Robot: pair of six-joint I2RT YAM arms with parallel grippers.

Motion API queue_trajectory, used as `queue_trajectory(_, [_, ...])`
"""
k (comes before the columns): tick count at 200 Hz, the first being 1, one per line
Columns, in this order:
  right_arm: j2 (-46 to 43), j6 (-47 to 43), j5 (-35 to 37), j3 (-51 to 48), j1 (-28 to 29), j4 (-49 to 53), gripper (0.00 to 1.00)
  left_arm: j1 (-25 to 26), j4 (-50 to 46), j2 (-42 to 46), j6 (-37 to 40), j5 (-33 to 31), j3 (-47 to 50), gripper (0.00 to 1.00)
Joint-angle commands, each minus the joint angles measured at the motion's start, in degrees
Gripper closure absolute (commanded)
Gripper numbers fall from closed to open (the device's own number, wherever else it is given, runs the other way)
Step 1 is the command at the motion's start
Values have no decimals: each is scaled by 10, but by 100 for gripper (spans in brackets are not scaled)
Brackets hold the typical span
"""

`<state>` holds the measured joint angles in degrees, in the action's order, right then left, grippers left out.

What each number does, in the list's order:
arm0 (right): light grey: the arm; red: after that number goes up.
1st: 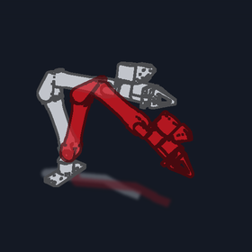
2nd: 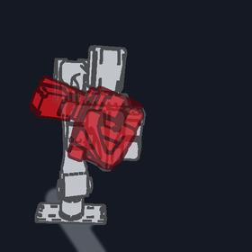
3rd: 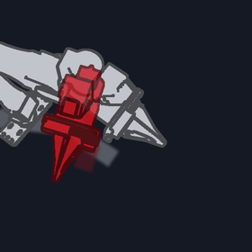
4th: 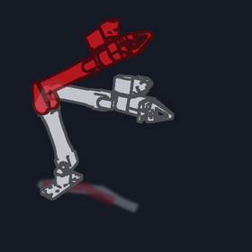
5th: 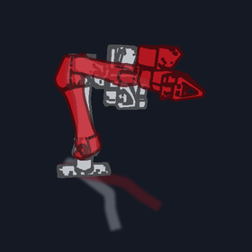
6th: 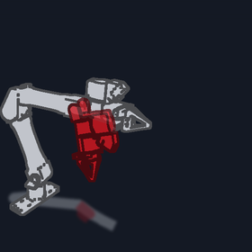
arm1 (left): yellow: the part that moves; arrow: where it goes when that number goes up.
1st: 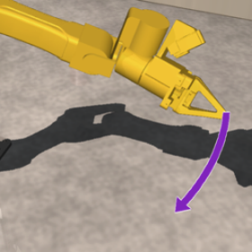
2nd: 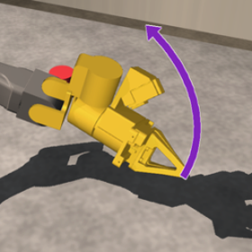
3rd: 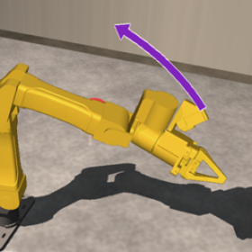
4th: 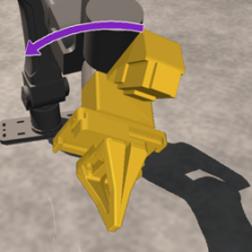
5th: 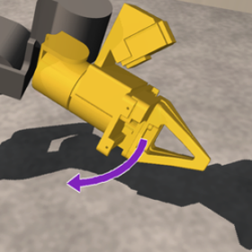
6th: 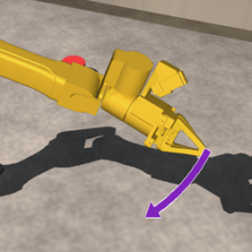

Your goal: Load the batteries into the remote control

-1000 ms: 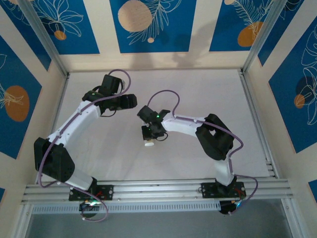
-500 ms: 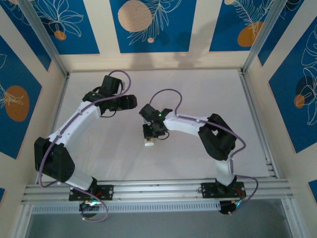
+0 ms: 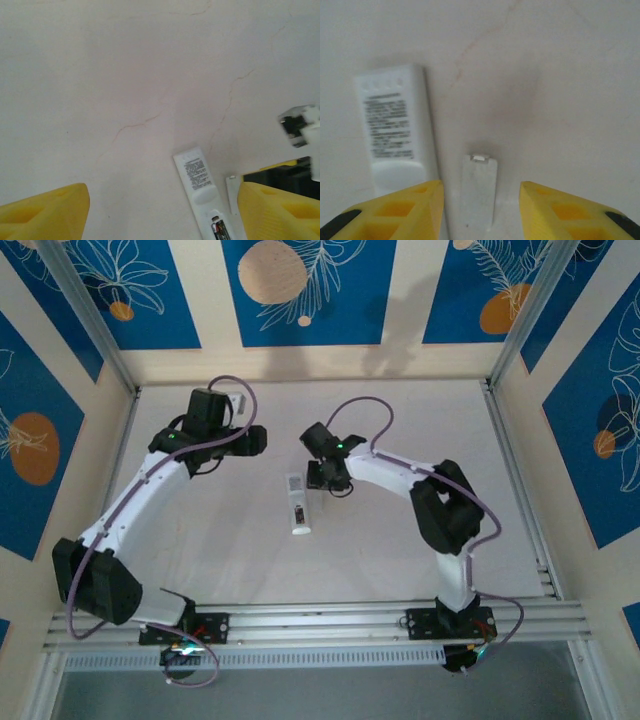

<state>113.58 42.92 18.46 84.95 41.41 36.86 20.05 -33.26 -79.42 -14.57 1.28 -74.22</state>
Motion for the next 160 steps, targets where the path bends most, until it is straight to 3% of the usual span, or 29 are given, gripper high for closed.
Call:
queue_trajectory(1, [27,28,21,36,12,45,56,-8,40,34,38,4,47,23])
queue_trajectory(160, [100,58,59,85,32,62,59,-8,30,62,80,-2,65,19])
